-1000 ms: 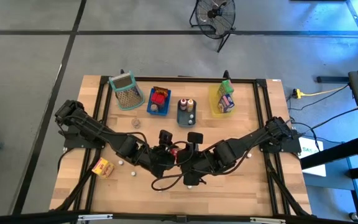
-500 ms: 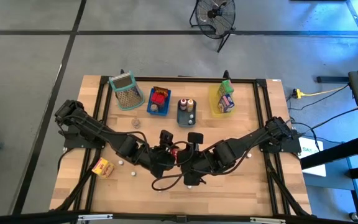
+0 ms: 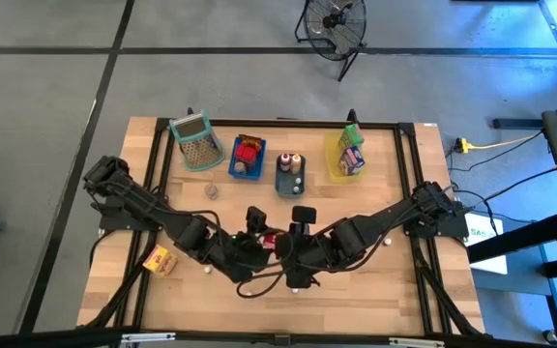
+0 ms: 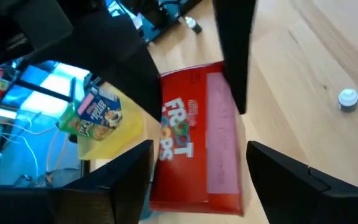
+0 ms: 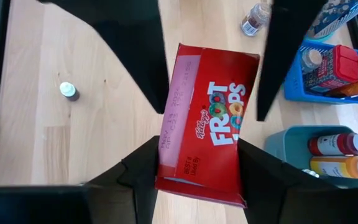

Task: Pick & Place Kitchen Items
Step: Put the red cereal box into the yellow bin

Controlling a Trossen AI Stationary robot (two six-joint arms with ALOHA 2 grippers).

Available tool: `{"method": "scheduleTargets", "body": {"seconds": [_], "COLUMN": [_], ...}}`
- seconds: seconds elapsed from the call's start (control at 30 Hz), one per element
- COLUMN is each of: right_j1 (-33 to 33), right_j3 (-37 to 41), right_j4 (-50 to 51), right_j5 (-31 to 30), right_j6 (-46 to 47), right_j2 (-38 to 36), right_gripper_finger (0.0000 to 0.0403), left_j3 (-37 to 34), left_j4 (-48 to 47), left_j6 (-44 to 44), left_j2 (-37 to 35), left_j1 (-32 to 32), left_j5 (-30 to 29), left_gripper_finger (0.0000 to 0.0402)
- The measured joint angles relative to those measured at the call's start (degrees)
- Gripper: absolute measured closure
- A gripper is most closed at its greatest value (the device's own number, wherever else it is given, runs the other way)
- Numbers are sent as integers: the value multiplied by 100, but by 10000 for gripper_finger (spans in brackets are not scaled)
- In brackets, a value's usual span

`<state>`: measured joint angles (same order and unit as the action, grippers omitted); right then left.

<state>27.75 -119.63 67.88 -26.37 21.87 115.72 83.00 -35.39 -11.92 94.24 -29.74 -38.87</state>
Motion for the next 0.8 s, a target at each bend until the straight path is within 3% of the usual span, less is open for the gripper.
{"method": "scheduleTargets", "body": {"seconds": [0.27, 0.8], "right_j1": [-9, 72], "right_j3": [-2, 0], "right_j4": [-28, 1205], "right_j5": [-85, 275], "right_j6": [32, 628], "right_j2": [-2, -66], "right_gripper_finger": [224, 224], "left_j3": [-13, -13], "left_j4": [-162, -1683], "left_j6": [83, 1773], "left_j2": [-48, -1155], "left_j1": [-260, -310], "left_j5": [-1156, -1196], "left_gripper_finger": [148, 148]}}
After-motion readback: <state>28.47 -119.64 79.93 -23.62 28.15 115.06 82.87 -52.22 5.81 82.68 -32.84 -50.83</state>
